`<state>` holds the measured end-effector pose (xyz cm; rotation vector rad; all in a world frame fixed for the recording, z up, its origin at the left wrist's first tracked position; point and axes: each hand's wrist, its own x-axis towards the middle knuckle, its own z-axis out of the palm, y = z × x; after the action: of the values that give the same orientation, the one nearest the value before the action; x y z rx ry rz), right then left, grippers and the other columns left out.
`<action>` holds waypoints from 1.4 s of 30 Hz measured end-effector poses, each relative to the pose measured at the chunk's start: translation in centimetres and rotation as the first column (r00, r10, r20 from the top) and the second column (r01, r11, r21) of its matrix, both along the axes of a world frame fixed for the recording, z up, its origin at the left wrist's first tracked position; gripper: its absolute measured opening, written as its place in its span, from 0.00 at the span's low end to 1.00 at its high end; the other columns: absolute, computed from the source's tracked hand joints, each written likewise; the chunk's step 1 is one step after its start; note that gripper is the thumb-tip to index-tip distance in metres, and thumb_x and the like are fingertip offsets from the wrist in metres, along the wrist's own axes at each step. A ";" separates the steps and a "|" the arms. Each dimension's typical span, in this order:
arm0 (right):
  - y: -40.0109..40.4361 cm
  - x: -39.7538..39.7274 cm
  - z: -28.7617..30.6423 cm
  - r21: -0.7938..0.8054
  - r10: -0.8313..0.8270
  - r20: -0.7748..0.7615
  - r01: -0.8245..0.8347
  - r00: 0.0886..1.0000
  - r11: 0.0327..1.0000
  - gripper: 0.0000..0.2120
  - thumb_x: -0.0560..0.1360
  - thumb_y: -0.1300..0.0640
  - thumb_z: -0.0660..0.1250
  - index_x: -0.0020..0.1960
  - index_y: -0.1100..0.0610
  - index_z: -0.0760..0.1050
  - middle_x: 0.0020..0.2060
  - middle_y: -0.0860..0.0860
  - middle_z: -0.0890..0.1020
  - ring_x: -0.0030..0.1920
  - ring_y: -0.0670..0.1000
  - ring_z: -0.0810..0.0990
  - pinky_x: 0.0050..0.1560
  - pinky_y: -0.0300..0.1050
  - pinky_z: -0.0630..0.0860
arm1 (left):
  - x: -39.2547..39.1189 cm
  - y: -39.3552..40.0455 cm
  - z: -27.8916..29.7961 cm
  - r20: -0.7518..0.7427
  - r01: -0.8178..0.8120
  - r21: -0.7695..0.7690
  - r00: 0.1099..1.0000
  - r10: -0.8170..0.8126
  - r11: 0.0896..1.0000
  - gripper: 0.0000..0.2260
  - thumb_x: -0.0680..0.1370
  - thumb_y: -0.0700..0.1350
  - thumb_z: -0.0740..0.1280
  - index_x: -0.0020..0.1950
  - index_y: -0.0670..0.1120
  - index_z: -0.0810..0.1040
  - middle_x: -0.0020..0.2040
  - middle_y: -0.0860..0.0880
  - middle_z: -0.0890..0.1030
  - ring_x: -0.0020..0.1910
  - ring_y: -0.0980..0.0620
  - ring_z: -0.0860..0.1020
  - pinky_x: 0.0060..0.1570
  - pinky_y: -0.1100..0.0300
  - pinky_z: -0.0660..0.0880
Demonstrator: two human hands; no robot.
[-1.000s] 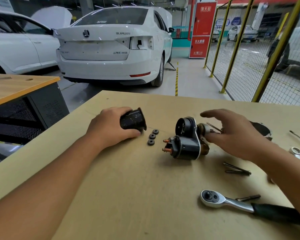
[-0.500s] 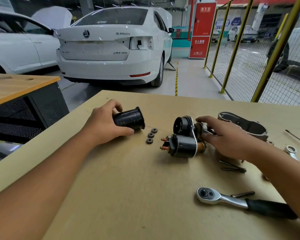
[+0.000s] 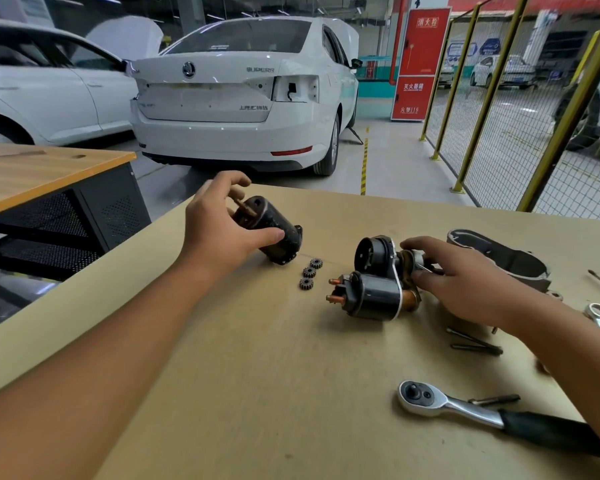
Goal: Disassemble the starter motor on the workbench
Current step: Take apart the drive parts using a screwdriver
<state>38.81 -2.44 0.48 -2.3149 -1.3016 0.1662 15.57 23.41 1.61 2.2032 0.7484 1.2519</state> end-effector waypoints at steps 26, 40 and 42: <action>0.1 -0.8 0.0 0.022 -0.012 0.002 0.012 1.000 1.000 0.24 0.82 0.46 0.63 0.76 0.45 0.65 0.68 0.50 0.77 0.65 0.51 0.74 0.58 0.43 0.65 | 1.8 -3.3 -0.4 0.048 -0.104 0.387 0.995 0.093 0.916 0.27 0.76 0.58 0.67 0.71 0.45 0.75 0.68 0.43 0.75 0.65 0.41 0.73 0.63 0.45 0.71; 0.1 -2.1 1.3 0.198 -0.020 0.100 0.000 0.995 0.980 0.19 0.81 0.48 0.64 0.71 0.48 0.70 0.57 0.46 0.73 0.56 0.48 0.72 0.56 0.44 0.68 | 2.4 -8.5 -1.1 -0.311 0.457 -0.026 0.841 -0.442 0.889 0.16 0.74 0.63 0.69 0.45 0.51 0.87 0.39 0.60 0.83 0.42 0.56 0.79 0.42 0.56 0.76; -0.1 -2.5 1.6 0.242 0.009 0.144 -0.045 0.989 0.969 0.21 0.81 0.49 0.64 0.73 0.47 0.68 0.60 0.45 0.71 0.57 0.46 0.72 0.58 0.43 0.67 | 2.3 -8.5 -1.2 -0.266 0.464 -0.031 0.850 -0.455 0.885 0.16 0.71 0.64 0.73 0.43 0.51 0.85 0.39 0.58 0.82 0.41 0.55 0.79 0.40 0.59 0.76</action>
<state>36.32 -2.51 2.11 -2.1305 -1.3401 -0.1471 17.85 14.88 0.41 2.4155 0.2559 0.7413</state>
